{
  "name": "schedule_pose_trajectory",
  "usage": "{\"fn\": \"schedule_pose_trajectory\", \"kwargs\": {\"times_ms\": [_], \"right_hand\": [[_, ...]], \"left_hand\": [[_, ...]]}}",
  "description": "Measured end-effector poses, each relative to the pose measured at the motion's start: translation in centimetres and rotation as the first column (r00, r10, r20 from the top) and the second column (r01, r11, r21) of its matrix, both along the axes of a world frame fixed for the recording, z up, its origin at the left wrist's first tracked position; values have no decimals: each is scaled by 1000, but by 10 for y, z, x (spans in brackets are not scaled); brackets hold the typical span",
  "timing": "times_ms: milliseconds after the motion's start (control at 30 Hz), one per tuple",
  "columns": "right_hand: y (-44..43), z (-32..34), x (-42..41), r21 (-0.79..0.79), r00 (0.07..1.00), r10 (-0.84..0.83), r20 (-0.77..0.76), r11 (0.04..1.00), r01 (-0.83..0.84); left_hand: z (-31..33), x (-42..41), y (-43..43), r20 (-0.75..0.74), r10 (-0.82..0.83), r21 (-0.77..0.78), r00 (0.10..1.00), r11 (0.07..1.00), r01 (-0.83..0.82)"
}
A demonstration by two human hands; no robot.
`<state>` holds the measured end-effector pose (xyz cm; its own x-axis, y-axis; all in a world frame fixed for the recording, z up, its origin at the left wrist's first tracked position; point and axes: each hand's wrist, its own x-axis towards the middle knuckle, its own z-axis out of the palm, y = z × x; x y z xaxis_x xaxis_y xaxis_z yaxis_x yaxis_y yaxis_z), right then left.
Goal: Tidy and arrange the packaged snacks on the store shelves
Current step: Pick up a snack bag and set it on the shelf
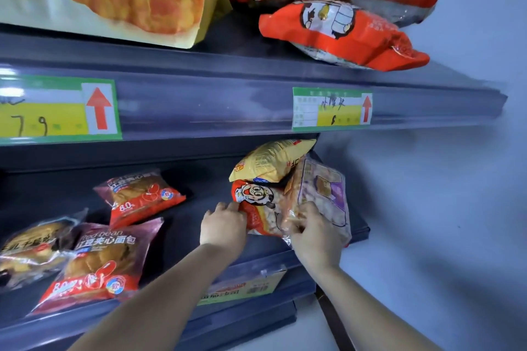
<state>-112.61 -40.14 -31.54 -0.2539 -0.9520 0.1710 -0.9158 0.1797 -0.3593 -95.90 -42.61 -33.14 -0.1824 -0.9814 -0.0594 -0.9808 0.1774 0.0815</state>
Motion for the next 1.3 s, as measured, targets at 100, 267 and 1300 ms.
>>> {"fn": "schedule_pose_trajectory", "kwargs": {"times_ms": [100, 267, 1300], "right_hand": [[-4, 2, -1, 20, 1000, -24, -11, 1000, 24], [-8, 8, 0, 93, 999, -41, 22, 995, 39], [150, 125, 176, 300, -60, -301, 952, 954, -22]], "left_hand": [[11, 3, 2, -135, -48, -32, 990, 998, 44], [37, 23, 7, -538, 28, -112, 843, 988, -105], [133, 146, 199, -840, 36, -236, 541, 874, -424]]}}
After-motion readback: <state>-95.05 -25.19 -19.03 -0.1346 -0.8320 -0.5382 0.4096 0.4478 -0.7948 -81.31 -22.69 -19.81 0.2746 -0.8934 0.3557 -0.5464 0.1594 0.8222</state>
